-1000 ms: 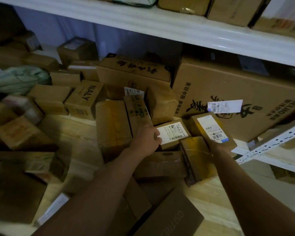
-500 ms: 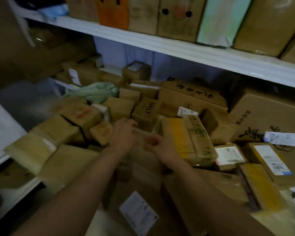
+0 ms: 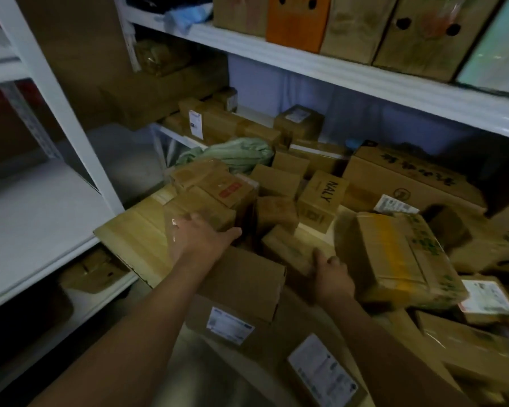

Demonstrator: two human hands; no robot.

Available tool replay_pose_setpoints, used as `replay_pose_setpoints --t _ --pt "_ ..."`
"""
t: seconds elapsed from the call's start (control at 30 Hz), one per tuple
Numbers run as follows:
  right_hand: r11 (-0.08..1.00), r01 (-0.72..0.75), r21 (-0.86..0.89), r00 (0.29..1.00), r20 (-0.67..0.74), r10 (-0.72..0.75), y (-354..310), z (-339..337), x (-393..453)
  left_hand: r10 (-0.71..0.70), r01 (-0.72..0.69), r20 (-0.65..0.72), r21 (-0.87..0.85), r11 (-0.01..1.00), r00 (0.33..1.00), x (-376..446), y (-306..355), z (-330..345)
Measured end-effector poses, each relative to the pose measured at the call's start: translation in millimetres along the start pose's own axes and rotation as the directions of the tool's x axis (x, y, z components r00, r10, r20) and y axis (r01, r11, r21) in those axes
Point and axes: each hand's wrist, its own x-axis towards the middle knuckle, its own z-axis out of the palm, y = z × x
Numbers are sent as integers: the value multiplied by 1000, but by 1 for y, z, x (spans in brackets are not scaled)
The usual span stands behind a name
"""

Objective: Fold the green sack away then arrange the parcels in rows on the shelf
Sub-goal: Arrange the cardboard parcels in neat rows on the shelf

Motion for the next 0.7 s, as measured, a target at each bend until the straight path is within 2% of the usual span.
replay_pose_setpoints --t 0.07,0.13,0.17,0.2,0.23,0.27,0.3,0.33,0.4,0.43,0.47,0.57,0.63,0.7 --pt "996 -90 11 995 -35 91 9 -3 2 5 8 137 -94 996 991 1 -2 6" --pt "996 -49 72 985 -162 60 10 -5 0 20 13 227 -143 990 974 -3 -5 10" --pt "987 -1 163 977 -210 36 7 -10 -5 32 9 259 -159 987 965 -5 -5 12" --pt "950 29 310 984 -174 26 2 -16 -11 49 3 287 -177 984 957 -5 -3 14" --pt "869 9 494 998 -55 21 -4 -24 -18 54 7 314 -189 982 948 -6 0 16" --pt "745 -88 662 991 135 -3 -10 -33 -26 67 1 332 -201 980 941 -8 4 16" --pt "654 -212 726 941 333 -64 -14 -43 -34 68 3 334 -207 978 940 -10 7 18" --pt "654 -275 705 867 476 -148 -16 -49 -39 66 1 308 -211 977 949 -10 10 19" --pt "709 -270 651 772 586 -244 -13 -51 -40 50 -1 243 -196 981 969 -10 12 22" --pt "708 -262 656 776 579 -250 -10 -50 -40 29 14 230 -181 983 973 -9 12 24" --pt "683 -258 684 810 538 -232 -8 -48 -38 26 18 215 -200 980 976 -9 12 25" --pt "564 -233 792 930 350 -108 -8 -45 -31 39 72 220 -473 878 975 -5 15 23" --pt "495 -261 829 959 282 33 -13 -45 -22 88 81 253 -589 804 963 -2 15 23" --pt "468 -289 835 957 234 174 -20 -45 -11 170 42 303 -585 810 938 -5 17 24"
